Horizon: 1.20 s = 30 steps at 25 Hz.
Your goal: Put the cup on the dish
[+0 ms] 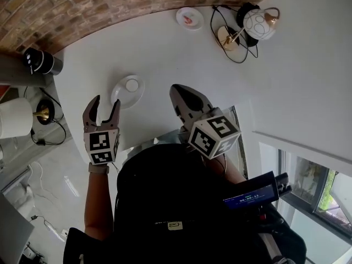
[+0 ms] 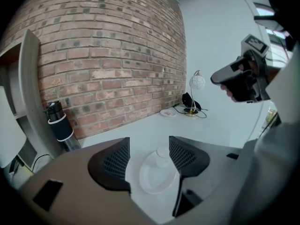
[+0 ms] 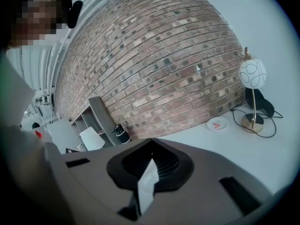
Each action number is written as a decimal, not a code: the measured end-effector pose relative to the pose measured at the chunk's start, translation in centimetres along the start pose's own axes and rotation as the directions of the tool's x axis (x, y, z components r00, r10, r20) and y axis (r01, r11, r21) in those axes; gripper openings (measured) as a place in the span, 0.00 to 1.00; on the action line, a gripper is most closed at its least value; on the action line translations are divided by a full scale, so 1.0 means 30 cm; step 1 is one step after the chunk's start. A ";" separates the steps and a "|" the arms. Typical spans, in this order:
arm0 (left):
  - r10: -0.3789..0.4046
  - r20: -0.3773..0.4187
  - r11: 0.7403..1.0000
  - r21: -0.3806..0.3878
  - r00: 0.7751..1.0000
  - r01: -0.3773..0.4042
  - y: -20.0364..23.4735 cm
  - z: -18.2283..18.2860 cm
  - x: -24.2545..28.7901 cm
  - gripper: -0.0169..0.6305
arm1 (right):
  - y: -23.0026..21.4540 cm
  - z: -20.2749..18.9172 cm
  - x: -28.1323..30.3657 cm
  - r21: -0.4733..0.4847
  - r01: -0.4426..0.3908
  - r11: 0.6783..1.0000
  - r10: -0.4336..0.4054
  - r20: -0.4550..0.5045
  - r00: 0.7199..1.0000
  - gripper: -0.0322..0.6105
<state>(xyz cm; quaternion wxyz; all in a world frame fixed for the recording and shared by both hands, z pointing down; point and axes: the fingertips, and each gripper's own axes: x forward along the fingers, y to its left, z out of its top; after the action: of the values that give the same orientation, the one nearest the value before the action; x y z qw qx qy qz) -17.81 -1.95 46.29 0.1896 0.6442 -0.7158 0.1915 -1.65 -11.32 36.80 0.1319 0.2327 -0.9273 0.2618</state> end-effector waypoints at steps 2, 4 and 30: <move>0.000 0.025 0.999 -0.041 1.000 0.001 0.006 0.033 -0.038 0.44 | 0.012 0.012 0.011 0.002 -0.018 1.000 0.018 0.003 1.000 0.06; 0.002 0.055 0.997 -0.077 0.999 0.002 0.013 0.068 -0.075 0.44 | 0.026 0.028 0.024 0.005 -0.044 0.999 0.044 0.017 0.999 0.06; 0.049 0.341 0.855 -0.501 0.939 0.137 0.089 0.326 -0.405 0.44 | 0.251 0.200 0.180 -0.057 -0.346 0.937 0.350 0.095 0.932 0.06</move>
<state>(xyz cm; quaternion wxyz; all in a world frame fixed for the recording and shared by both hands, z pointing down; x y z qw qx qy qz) -19.51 3.56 31.54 0.2329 0.6091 -0.7474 -0.1270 -10.78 -10.89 30.61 0.0398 0.0755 -0.9644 0.2503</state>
